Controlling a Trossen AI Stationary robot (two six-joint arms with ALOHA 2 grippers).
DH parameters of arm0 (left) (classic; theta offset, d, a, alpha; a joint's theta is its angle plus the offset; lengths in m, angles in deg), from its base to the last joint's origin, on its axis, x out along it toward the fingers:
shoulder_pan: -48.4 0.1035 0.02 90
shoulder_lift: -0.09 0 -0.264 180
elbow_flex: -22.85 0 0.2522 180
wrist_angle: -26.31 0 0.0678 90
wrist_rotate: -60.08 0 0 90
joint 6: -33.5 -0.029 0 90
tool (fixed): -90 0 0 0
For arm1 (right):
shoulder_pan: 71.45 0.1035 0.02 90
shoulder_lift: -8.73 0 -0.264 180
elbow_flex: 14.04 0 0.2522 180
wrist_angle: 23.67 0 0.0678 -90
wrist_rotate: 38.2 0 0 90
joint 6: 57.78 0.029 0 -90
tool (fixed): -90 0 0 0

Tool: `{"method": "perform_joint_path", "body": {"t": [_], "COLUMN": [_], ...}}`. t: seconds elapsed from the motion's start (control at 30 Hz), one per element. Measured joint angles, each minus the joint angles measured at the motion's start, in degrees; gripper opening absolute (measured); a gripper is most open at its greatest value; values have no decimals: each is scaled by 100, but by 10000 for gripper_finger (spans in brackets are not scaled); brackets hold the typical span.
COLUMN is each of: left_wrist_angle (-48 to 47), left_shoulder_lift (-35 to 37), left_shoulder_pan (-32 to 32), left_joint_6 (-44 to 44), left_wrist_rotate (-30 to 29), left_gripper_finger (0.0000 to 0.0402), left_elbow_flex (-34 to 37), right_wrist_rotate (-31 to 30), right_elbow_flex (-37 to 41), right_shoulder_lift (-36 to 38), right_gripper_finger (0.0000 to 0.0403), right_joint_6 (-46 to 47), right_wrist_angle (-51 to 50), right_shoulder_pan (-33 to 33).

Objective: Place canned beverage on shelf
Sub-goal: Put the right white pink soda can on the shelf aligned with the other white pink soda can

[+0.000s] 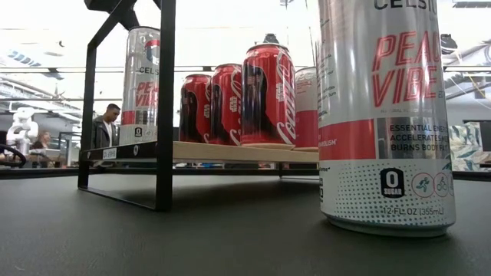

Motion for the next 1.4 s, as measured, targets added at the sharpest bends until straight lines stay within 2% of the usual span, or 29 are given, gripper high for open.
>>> {"method": "perform_joint_path", "body": {"t": [0.2, 0.4, 0.53, 0.7, 0.83, 1.0, 1.17, 1.4], "left_wrist_angle": [-326, -94, 436, 1365, 1797, 1995, 2042, 2036], "left_shoulder_lift": [2, 1, 1, -117, -291, -456, -501, -521], "left_shoulder_pan": [0, -36, -162, -475, -702, -950, -1124, -1172], "left_joint_6": [-47, -155, -277, -622, -756, -750, -750, -1006], "left_wrist_rotate": [-151, -187, -356, -589, -823, -1098, -1374, -1543], "left_gripper_finger": [336, 336, 336, 336, 336, 336, 336, 336], "left_elbow_flex": [-632, -1103, -1210, -1229, -1227, -1227, -1225, -1223], "right_wrist_rotate": [22, 39, 50, 8, -260, -500, -591, -667], "right_elbow_flex": [0, 0, 0, 0, 0, 0, 0, 0], "right_shoulder_lift": [0, 0, 0, 0, 0, -127, -570, -1373], "right_gripper_finger": [393, 393, 393, 393, 393, 393, 393, 393], "right_joint_6": [26, 195, 513, 1086, 1795, 2387, 2945, 3410], "right_wrist_angle": [-4, -112, -131, -130, -206, -429, -659, -536], "right_shoulder_pan": [0, 2, 105, 506, 976, 1660, 2203, 2565]}}
